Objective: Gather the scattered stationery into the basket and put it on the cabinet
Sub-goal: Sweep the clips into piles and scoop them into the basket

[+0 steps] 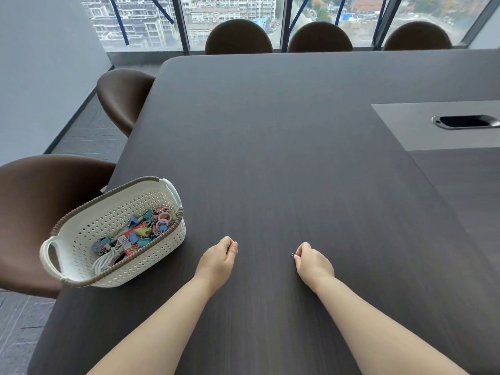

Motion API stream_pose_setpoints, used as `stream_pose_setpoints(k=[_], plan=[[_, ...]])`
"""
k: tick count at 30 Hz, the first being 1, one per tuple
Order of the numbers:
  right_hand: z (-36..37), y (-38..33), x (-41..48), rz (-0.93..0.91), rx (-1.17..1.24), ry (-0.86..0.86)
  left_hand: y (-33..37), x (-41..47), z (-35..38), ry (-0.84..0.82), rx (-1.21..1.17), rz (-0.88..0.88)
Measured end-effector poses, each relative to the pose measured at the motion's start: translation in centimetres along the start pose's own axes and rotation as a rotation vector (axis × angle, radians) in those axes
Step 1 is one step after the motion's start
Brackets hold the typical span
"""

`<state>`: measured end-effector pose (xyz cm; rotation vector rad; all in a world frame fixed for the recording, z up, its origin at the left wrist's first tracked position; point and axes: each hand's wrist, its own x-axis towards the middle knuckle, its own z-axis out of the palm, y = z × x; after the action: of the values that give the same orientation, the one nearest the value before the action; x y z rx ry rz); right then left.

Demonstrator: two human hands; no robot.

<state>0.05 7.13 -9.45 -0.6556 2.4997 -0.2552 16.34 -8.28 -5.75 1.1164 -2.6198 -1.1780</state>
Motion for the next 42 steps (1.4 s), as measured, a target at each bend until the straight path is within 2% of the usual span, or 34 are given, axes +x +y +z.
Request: stream_pose_setpoints(k=[4,7,10,12,15,17,19,22,25,28,34,36,38,42], plan=[[-0.4,-0.7,-0.7,-0.055,0.074,0.022,0.3,-0.2,-0.6,0.055,-0.016,0.034],[-1.5,-4.3,-1.6,-0.196,0.212,0.081,0.5,-0.7,-2.2,0.180,0.017,0.087],[-3.2,-10.4,-2.9,-0.389,0.326,0.103,-0.2,-1.7,-5.0,0.381,0.059,0.176],[-4.2,-14.8,-4.1,-0.527,0.403,0.133,-1.2,-2.5,-7.7,0.602,0.090,0.210],[-4.7,-21.1,-5.7,-0.726,0.374,0.146,-3.7,-3.3,-11.9,0.803,0.065,0.094],[-4.2,-24.4,-6.1,-0.792,0.282,0.117,-5.5,-3.2,-14.1,0.774,0.024,-0.021],[-3.3,-27.0,-5.7,-0.803,0.239,0.073,-6.8,-3.0,-15.7,0.629,-0.015,-0.106],[-1.5,-29.1,-4.1,-0.816,0.182,-0.062,-8.2,-2.9,-17.2,0.371,-0.022,-0.151],[-0.4,-29.5,-3.3,-0.837,0.149,-0.140,-9.4,-3.3,-17.9,0.258,0.049,-0.145],[0.5,-29.1,-2.9,-0.806,0.084,-0.078,-10.9,-3.8,-17.8,0.312,0.129,-0.072],[0.5,-29.0,-2.7,-0.918,0.011,0.271,-13.5,-4.6,-18.0,0.602,0.381,0.078],[0.0,-29.1,-2.6,-0.954,-0.036,0.376,-13.7,-5.0,-18.2,0.630,0.438,0.032],[-0.4,-29.2,-2.5,-0.915,-0.072,0.389,-14.1,-5.3,-18.2,0.629,0.485,-0.073],[-0.9,-29.2,-1.7,-0.709,-0.164,0.164,-15.0,-6.1,-17.5,0.485,0.461,-0.361]])
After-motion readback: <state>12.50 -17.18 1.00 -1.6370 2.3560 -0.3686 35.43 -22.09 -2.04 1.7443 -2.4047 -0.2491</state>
